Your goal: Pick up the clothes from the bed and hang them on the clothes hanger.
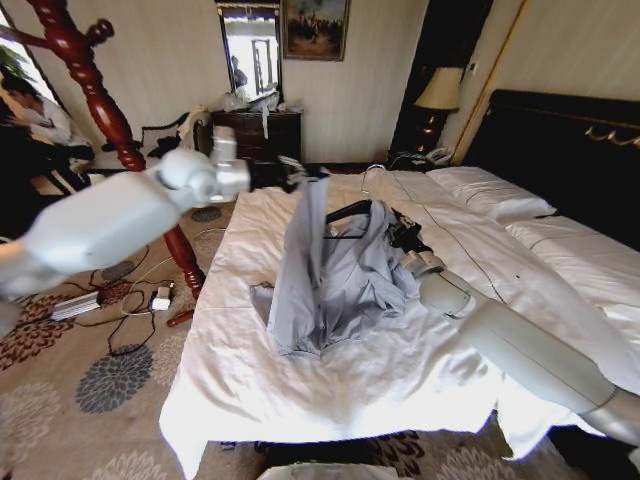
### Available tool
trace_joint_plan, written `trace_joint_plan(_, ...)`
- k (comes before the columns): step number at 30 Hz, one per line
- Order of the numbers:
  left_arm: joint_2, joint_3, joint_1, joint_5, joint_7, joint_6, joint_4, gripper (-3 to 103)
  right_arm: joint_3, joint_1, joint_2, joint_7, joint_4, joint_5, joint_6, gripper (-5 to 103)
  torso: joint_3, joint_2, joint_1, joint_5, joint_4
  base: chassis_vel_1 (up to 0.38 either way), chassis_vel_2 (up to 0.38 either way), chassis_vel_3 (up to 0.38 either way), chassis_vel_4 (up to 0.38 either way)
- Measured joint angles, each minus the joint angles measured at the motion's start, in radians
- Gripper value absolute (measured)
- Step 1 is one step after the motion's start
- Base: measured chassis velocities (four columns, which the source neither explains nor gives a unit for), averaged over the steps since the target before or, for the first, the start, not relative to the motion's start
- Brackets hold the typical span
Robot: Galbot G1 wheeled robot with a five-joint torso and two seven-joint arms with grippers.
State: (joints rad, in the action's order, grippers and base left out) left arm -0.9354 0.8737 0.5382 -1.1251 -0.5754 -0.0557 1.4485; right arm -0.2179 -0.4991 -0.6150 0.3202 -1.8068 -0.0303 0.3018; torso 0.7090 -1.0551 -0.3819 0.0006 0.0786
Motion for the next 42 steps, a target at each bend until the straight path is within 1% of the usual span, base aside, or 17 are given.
trace_joint_plan(3, -0.073, 0.01, 0.036, -0.01, 0.003, 0.002, -0.025, 0, -0.003, -0.003, 0.001, -0.006, -0.001, 0.009, 0.0, 20, 0.0, 0.0, 0.0, -0.0001, -0.0006, 0.0, 0.0, 0.0, 0.0)
trace_joint_plan(10, -0.115, 0.046, 0.085, -0.009, -0.021, 0.024, -0.007, 0, -0.011, -0.003, -0.006, -0.011, -0.001, 0.013, 0.002, 20, 0.0, 0.0, 0.0, -0.0003, -0.0007, 0.0, 0.0, 0.0, 0.0)
trace_joint_plan(17, -0.075, 0.107, 0.073, 0.046, -0.059, 0.039, 0.065, 0, -0.011, -0.003, -0.014, -0.006, 0.002, 0.002, 0.01, 20, 0.0, 0.0, 0.0, -0.0006, -0.0007, 0.0, 0.0, 0.0, 0.0)
trace_joint_plan(19, -0.027, 0.121, 0.058, 0.084, -0.06, 0.041, 0.104, -1, -0.007, -0.003, -0.008, -0.002, -0.001, -0.004, 0.011, 20, 0.0, 0.0, 0.0, -0.0008, -0.0008, 0.0, 0.0, 0.0, 0.0)
trace_joint_plan(21, 0.011, 0.125, 0.046, 0.124, -0.056, 0.053, 0.131, 10, -0.004, -0.003, -0.004, 0.001, -0.002, -0.008, 0.011, 20, 0.0, 0.0, 0.0, -0.0009, -0.0009, 0.0, 0.0, 0.0, 0.0)
trace_joint_plan(22, 0.011, 0.125, 0.046, 0.124, -0.056, 0.053, 0.131, 10, -0.004, -0.003, -0.004, 0.001, -0.002, -0.008, 0.011, 20, 0.0, 0.0, 0.0, -0.0009, -0.0009, 0.0, 0.0, 0.0, 0.0)
trace_joint_plan(24, 0.056, 0.128, 0.034, 0.165, -0.043, 0.067, 0.172, 20, -0.003, -0.003, -0.004, 0.006, -0.003, -0.016, 0.011, 20, 0.0, 0.0, 0.0, -0.001, -0.0009, 0.0, 0.0, 0.0, 0.0)
trace_joint_plan(25, 0.071, 0.13, 0.032, 0.175, -0.038, 0.07, 0.185, 20, -0.002, -0.003, -0.005, 0.008, -0.003, -0.021, 0.012, 20, 0.0, 0.0, 0.0, -0.001, -0.0009, 0.0, 0.0, 0.0, 0.0)
trace_joint_plan(27, 0.102, 0.133, 0.029, 0.222, -0.037, 0.09, 0.211, 31, -0.003, -0.001, -0.009, 0.015, -0.004, -0.036, 0.014, 20, 0.0, 0.0, 0.0, -0.001, -0.0007, 0.0, 0.0, 0.0, 0.0)
trace_joint_plan(28, 0.102, 0.133, 0.029, 0.222, -0.037, 0.09, 0.211, 31, -0.003, -0.001, -0.009, 0.015, -0.004, -0.036, 0.014, 20, 0.0, 0.0, 0.0, -0.001, -0.0007, 0.0, 0.0, 0.0, 0.0)
trace_joint_plan(30, 0.138, 0.139, 0.028, 0.28, -0.048, 0.116, 0.246, 42, -0.003, 0.0, -0.013, 0.022, -0.005, -0.063, 0.019, 20, 0.0, 0.0, 0.0, -0.0009, -0.0007, 0.0, 0.0, 0.0, 0.0)
trace_joint_plan(31, 0.152, 0.141, 0.028, 0.289, -0.048, 0.12, 0.262, 42, -0.003, 0.0, -0.014, 0.025, -0.005, -0.071, 0.021, 20, 0.0, 0.0, 0.0, -0.0009, -0.0008, 0.0, 0.0, 0.0, 0.0)
trace_joint_plan(32, 0.166, 0.141, 0.026, 0.291, -0.042, 0.123, 0.279, 47, -0.003, -0.001, -0.014, 0.029, -0.005, -0.079, 0.022, 20, 0.0, 0.0, 0.0, -0.0009, -0.0009, 0.0, 0.0, 0.0, 0.0)
trace_joint_plan(33, 0.166, 0.141, 0.026, 0.291, -0.042, 0.123, 0.279, 47, -0.003, -0.001, -0.014, 0.029, -0.005, -0.079, 0.022, 20, 0.0, 0.0, 0.0, -0.0009, -0.0009, 0.0, 0.0, 0.0, 0.0)
trace_joint_plan(36, 0.209, 0.103, -0.004, 0.249, 0.003, 0.135, 0.341, 64, 0.002, -0.009, -0.015, 0.04, -0.004, -0.105, 0.021, 20, 0.0, 0.0, 0.0, -0.0005, -0.0004, 0.0, 0.0, 0.0, 0.0)
trace_joint_plan(38, 0.22, 0.091, -0.014, 0.227, 0.018, 0.135, 0.357, 64, 0.004, -0.01, -0.015, 0.043, -0.003, -0.109, 0.02, 20, 0.0, 0.0, 0.0, -0.0007, -0.0004, 0.0, 0.0, 0.0, 0.0)
trace_joint_plan(42, 0.303, -0.008, -0.102, 0.103, 0.126, 0.119, 0.461, 86, 0.011, -0.02, -0.015, 0.05, 0.002, -0.113, 0.013, 20, 0.0, 0.0, 0.0, -0.0008, -0.0006, 0.0, 0.0, 0.0, 0.0)
